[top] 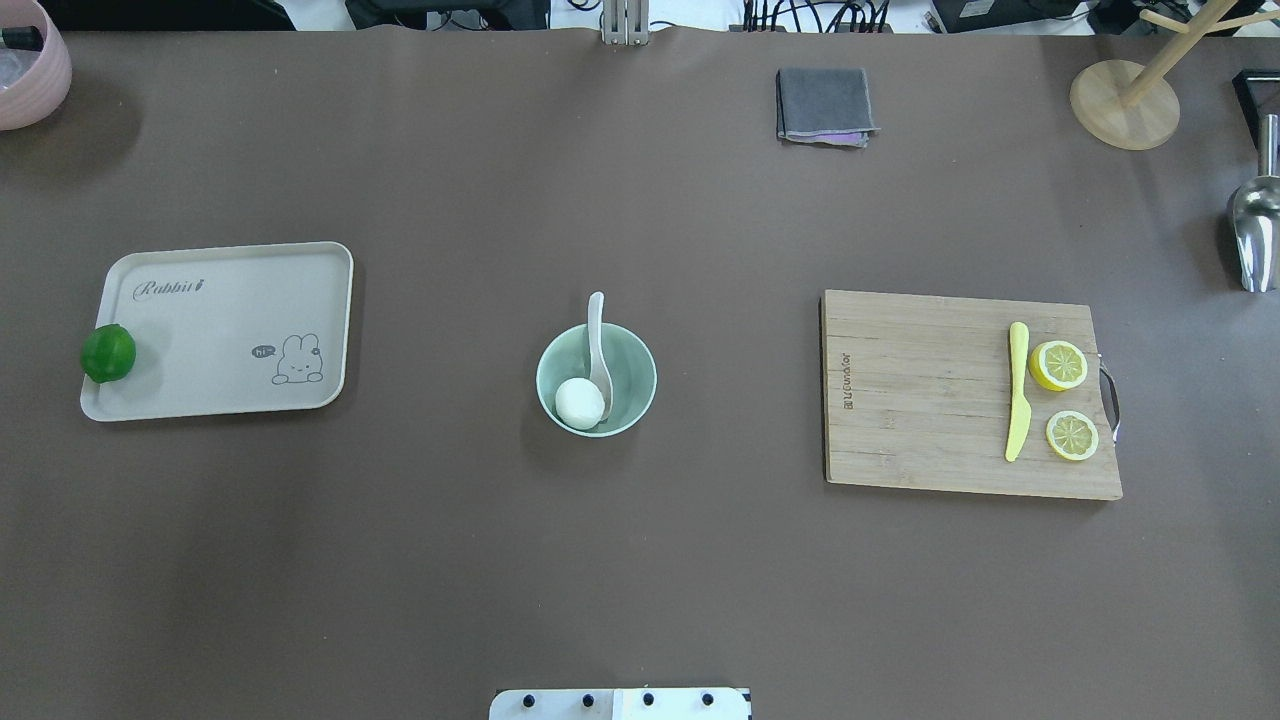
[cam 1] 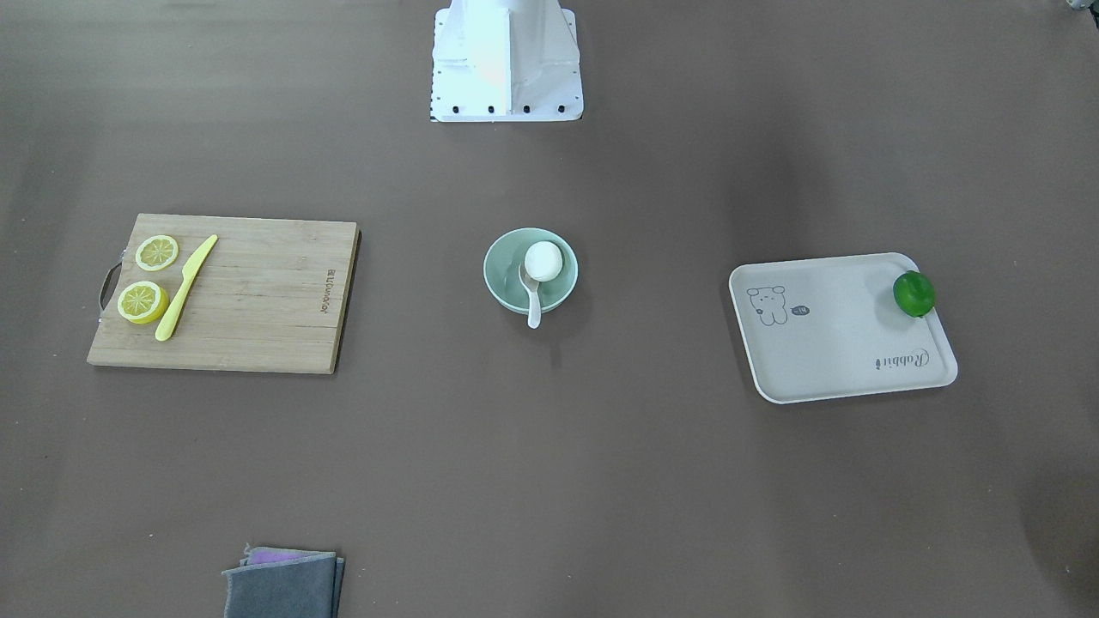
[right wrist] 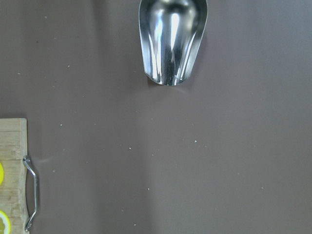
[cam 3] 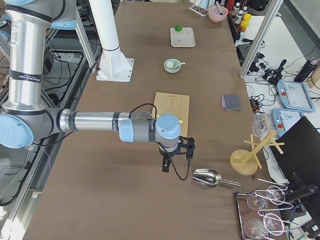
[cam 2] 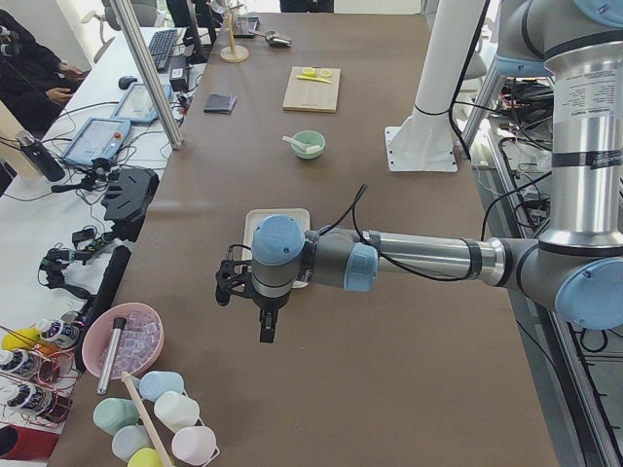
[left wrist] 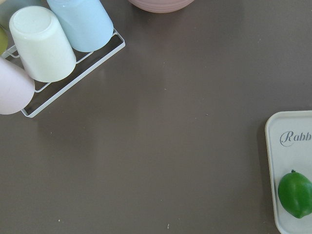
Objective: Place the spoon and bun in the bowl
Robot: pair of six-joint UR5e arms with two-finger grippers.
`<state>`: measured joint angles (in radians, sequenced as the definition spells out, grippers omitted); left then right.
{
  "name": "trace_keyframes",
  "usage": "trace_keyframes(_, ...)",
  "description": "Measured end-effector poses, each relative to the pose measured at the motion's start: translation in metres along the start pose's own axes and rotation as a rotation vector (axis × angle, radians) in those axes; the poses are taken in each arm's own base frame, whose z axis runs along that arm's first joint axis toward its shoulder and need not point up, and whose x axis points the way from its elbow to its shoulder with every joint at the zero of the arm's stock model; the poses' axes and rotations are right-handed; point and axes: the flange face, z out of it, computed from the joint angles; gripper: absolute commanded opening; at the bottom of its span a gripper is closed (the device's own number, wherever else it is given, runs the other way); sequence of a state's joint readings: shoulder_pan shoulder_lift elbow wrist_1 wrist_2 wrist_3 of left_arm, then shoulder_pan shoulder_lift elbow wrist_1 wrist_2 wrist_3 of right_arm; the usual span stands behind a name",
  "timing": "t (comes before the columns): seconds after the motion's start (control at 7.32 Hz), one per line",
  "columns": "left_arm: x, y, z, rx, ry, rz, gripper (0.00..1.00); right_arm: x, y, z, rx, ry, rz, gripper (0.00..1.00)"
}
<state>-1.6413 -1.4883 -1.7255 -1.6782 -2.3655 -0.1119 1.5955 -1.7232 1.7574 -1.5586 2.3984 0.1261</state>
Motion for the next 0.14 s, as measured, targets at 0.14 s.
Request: trace_keyframes(0.14, -0.0007, 0.0002, 0.0006, -0.001, -0.001, -0.001, 0.99, 0.0005, -0.0002, 0.0003, 0.000, 0.001, 0.001, 1.00)
